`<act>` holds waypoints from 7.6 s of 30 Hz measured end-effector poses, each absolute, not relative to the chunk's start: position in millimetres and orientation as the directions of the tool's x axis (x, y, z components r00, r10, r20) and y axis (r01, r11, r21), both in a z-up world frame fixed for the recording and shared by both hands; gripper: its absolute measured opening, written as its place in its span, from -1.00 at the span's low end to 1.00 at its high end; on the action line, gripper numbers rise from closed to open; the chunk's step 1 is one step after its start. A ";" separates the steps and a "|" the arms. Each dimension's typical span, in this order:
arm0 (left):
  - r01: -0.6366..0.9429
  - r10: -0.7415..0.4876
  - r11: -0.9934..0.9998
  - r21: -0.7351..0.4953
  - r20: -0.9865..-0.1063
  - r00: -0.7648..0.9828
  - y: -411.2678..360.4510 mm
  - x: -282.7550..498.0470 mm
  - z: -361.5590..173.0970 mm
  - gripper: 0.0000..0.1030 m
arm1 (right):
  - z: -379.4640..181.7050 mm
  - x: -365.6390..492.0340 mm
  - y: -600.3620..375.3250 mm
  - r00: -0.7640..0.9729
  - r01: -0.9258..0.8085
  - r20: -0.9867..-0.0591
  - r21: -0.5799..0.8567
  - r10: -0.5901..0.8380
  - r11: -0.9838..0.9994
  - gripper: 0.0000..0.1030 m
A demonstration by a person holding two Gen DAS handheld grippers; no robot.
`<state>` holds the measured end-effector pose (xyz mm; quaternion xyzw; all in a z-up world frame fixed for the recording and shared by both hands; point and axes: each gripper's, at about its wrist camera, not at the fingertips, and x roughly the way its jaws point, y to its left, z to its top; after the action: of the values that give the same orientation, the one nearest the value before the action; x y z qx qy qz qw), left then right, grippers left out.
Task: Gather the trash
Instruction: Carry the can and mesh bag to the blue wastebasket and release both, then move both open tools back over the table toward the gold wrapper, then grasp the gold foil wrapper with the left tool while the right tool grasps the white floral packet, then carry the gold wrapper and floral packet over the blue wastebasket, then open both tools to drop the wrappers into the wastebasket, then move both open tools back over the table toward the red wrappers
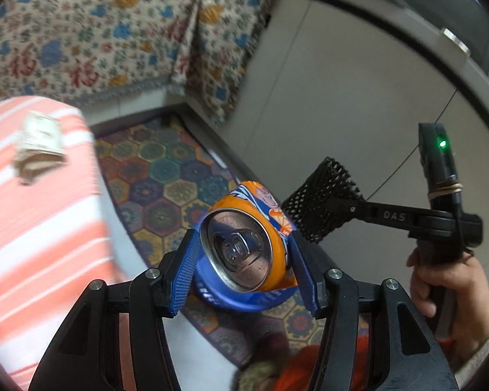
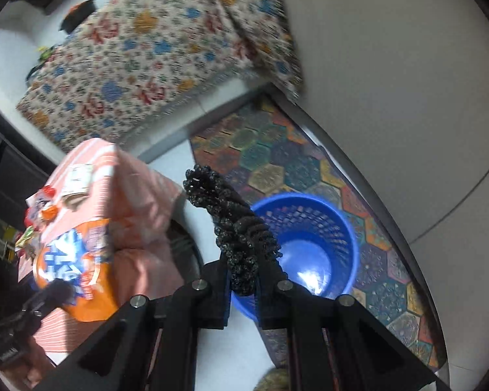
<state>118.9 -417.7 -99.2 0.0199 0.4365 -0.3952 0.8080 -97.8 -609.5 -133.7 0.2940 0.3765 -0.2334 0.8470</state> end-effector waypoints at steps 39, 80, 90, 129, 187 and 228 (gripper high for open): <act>0.636 -0.546 0.725 -0.266 -0.785 0.293 -475.8 146.7 -161.3 0.50 | -180.0 -75.4 -669.9 0.551 0.676 -0.802 0.268 -0.229 0.687 0.17; 0.604 -0.435 0.792 -0.088 -0.775 0.458 -78.3 234.6 -128.2 0.75 | -138.6 80.6 -303.6 0.688 0.147 -0.720 0.018 -0.089 0.989 0.52; 0.737 -0.542 0.663 -0.133 -0.764 0.350 -90.7 230.1 -122.0 0.52 | -144.0 80.7 -294.2 0.711 0.116 -0.694 -0.043 -0.113 0.992 0.66; 0.349 -0.343 0.922 -0.170 -0.777 0.527 -51.3 169.4 -108.4 -0.31 | -120.1 170.9 -336.6 0.626 0.118 -0.779 0.126 0.025 0.985 0.22; 0.695 -0.573 0.663 -0.279 -0.786 0.231 -467.4 124.0 -131.7 -0.55 | -164.3 -100.6 -598.3 0.560 0.611 -0.782 0.166 -0.274 0.774 0.22; 0.671 -0.606 0.671 -0.316 -0.755 0.250 -470.6 128.3 -144.9 0.24 | -149.9 -94.4 -646.1 0.558 0.682 -0.728 0.129 -0.398 0.720 0.42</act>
<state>128.3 -470.6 -144.9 0.0354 0.4600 -0.4040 0.7899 -94.4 -646.1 -149.9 0.2030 0.3494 -0.3143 0.8590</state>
